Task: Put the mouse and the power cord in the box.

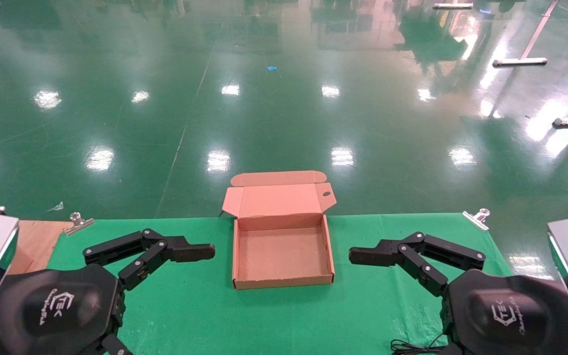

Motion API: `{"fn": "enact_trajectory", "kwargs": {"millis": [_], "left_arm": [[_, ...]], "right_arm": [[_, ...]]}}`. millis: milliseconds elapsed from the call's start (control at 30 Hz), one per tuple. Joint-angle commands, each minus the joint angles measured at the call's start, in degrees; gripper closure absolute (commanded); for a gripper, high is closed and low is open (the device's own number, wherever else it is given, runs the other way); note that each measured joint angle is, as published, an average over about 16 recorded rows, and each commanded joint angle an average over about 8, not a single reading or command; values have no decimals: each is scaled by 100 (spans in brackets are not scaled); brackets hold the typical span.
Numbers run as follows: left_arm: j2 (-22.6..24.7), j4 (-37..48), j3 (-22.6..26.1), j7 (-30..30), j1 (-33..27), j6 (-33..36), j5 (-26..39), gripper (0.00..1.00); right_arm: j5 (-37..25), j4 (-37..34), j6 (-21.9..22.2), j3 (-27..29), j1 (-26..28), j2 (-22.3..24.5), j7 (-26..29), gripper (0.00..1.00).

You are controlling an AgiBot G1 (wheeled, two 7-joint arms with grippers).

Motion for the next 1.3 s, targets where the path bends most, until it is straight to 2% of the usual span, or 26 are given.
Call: {"fn": "enact_trajectory", "kwargs": {"millis": [33, 1000, 1133, 1300], "left_arm": [[0, 0, 0, 0, 0, 0, 0, 0], [-3, 1, 12, 2, 1, 3, 29, 0], [-43, -52, 138, 68, -100, 51, 390, 0], [-57, -17, 473, 158, -382, 145, 1259, 0]], "right_arm": [[0, 0, 0, 0, 0, 0, 0, 0], [-39, 1, 3, -9, -2, 14, -6, 0], [-456, -20, 29, -145, 104, 29, -82, 0], [-1700, -87, -38, -616, 550, -26, -202, 0]]}}
